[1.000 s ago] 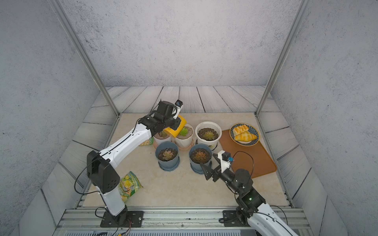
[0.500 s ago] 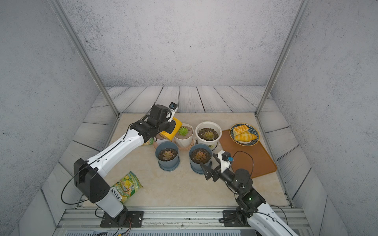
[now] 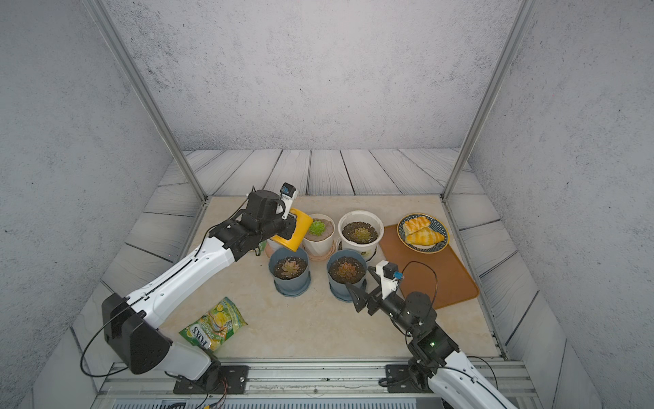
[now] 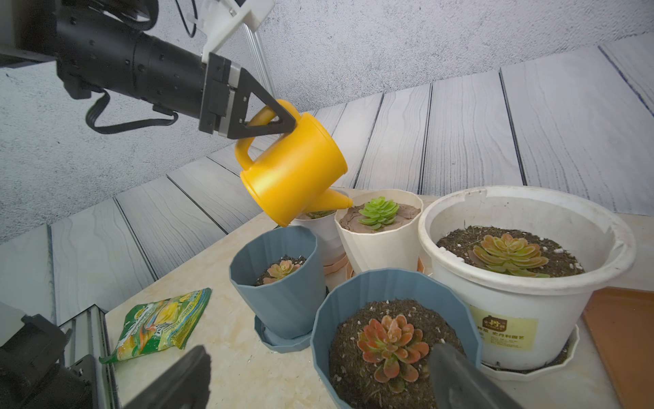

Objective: Water the succulent around the soil edge
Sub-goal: Water the soil of the potted plant with water, then place the watering can at the center of the board.

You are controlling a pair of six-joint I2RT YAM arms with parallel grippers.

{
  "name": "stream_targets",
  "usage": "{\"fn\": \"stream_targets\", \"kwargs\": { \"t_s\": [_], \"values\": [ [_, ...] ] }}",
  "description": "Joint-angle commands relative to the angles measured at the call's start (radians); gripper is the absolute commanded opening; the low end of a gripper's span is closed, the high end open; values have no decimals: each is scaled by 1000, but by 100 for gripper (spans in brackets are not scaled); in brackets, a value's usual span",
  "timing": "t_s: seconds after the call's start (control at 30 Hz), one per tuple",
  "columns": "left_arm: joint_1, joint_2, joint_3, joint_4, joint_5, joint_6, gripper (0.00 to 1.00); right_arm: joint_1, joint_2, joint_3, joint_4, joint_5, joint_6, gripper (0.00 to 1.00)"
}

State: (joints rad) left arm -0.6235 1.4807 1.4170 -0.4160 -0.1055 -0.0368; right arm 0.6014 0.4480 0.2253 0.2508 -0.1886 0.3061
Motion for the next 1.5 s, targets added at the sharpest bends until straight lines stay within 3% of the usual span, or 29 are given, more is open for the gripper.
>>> {"fn": "stream_targets", "kwargs": {
  "t_s": [0.0, 0.5, 0.73, 0.83, 0.97, 1.1, 1.3, 1.47],
  "values": [
    [7, -39, -26, 36, 18, -32, 0, 3, 3, 19, 23, -5, 4, 100],
    [7, -153, -134, 125, 109, -40, 0, 3, -12, 19, 15, 3, 7, 100],
    [7, -300, -263, 238, 199, -42, 0, 3, 22, 33, 9, 97, 60, 100],
    [5, -403, -376, 368, 290, -62, 0, 3, 41, 112, -98, 195, 149, 100],
    [4, -526, -523, 555, 387, -86, 0, 3, 44, 285, -289, 183, 274, 94],
    [-4, -615, -654, 755, 460, -134, 0, 3, 34, 368, -377, 262, 468, 91],
    [-113, -678, -777, 972, 496, -76, 0, 3, 42, 414, -358, 198, 631, 84],
    [-169, -708, -815, 1039, 495, -55, 0, 2, 79, 398, -247, 114, 714, 77]
  ]
}}
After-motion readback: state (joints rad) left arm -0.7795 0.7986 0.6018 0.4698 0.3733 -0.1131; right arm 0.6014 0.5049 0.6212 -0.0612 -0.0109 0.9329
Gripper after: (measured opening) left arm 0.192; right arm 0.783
